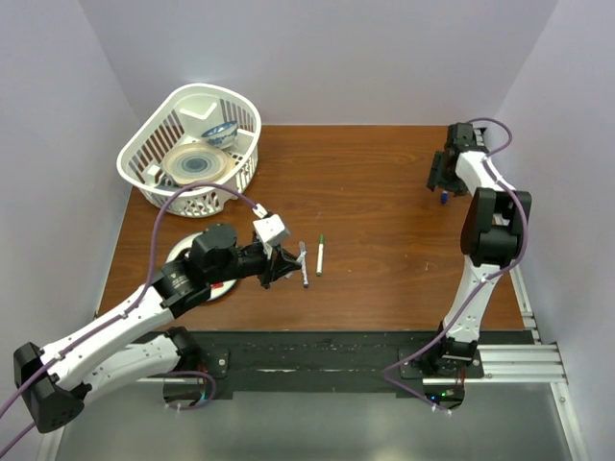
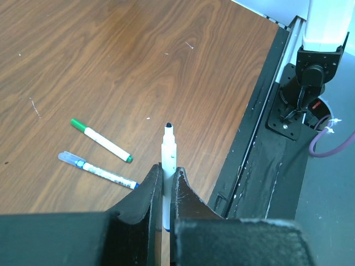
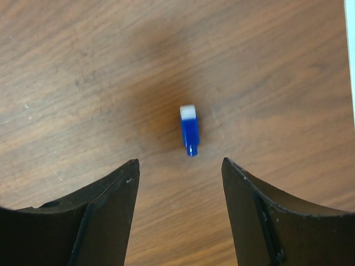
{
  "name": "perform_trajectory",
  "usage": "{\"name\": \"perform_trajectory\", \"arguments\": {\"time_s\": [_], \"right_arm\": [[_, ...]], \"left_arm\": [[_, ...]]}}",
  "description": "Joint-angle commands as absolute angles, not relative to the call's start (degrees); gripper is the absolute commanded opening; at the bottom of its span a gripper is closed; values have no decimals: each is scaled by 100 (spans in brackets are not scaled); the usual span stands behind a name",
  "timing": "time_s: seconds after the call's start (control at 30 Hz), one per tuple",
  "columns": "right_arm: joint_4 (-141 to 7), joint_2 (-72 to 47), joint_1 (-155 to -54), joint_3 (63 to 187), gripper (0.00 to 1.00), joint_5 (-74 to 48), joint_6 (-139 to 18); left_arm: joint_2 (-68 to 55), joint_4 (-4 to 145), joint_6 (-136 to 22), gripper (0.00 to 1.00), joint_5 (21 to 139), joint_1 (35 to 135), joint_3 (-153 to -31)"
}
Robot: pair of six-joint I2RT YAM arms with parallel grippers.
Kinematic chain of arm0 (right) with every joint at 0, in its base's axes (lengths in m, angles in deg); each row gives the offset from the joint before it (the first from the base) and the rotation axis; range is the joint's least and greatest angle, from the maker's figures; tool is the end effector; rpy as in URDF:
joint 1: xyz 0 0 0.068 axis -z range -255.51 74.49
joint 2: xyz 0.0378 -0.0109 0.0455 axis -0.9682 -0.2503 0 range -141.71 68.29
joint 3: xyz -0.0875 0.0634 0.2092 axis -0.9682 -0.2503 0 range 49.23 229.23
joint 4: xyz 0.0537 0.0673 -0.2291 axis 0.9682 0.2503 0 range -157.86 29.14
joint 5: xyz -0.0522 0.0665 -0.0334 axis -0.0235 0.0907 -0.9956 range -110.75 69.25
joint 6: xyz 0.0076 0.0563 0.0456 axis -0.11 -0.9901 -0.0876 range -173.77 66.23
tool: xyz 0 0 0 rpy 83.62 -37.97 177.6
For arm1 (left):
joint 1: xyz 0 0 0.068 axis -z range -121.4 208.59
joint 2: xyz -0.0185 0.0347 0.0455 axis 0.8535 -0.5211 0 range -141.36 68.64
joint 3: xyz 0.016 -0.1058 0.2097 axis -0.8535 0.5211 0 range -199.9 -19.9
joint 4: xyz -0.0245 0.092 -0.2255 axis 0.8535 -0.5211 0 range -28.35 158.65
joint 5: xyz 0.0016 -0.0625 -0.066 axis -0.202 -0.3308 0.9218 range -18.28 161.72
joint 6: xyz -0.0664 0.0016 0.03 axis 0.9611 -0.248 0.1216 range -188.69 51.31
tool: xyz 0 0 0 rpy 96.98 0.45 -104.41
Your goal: Insert the pens into the pen caps
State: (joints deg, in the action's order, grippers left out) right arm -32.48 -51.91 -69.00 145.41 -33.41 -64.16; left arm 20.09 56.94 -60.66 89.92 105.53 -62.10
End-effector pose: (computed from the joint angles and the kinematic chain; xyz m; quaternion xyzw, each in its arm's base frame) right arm 0.4286 -0.0623 0.1559 0.1697 0.9440 -0.0974 0.2657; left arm 0.1421 -0.1797 0.2760 0.3538 0.7226 -0.3811 0.4554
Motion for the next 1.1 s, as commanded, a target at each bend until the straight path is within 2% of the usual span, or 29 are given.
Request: {"name": "perform_trajectory", "arguments": {"time_s": [0.0,0.3,0.5,0.53,0.57,0.63,0.67,0.8,0.9,1.07], "right_arm": [[-2893,-5527,-6637,15276,63,-2603,-6010],[-2971,-6099,-6584,15557,55,-2584,-5834],[-2928,-6187,-6584,15592,38,-2699,-5799],[-2910,-6205,-6584,15610,32,-2707,-5755],[-2884,-6248,-6584,15636,21,-2681,-5755],[-2770,-6249,-6584,15663,9,-2646,-5754],[-2743,-6223,-6592,15645,0,-2498,-5763],[-2978,-5453,-6837,15128,0,-2040,-6131],[-3775,-4330,-7249,13987,0,-1410,-6693],[-5193,-2551,-8261,11798,0,-1187,-7765]], "left_arm": [[2048,5784,-6245,0,8938,10535,-6262],[1995,5801,-6254,0,8956,10544,-6262],[2083,5793,-6254,0,8825,10535,-6244],[2118,5793,-6254,0,8798,10527,-6236],[2136,5801,-6245,0,8789,10535,-6227],[2188,5810,-6219,0,8807,10535,-6218],[2197,5819,-6219,0,8815,10535,-6218],[2241,5933,-5974,0,8930,10535,-6227],[2294,6441,-5326,0,9192,10544,-6034],[2286,7865,-4164,0,9843,10544,-5287]]}}
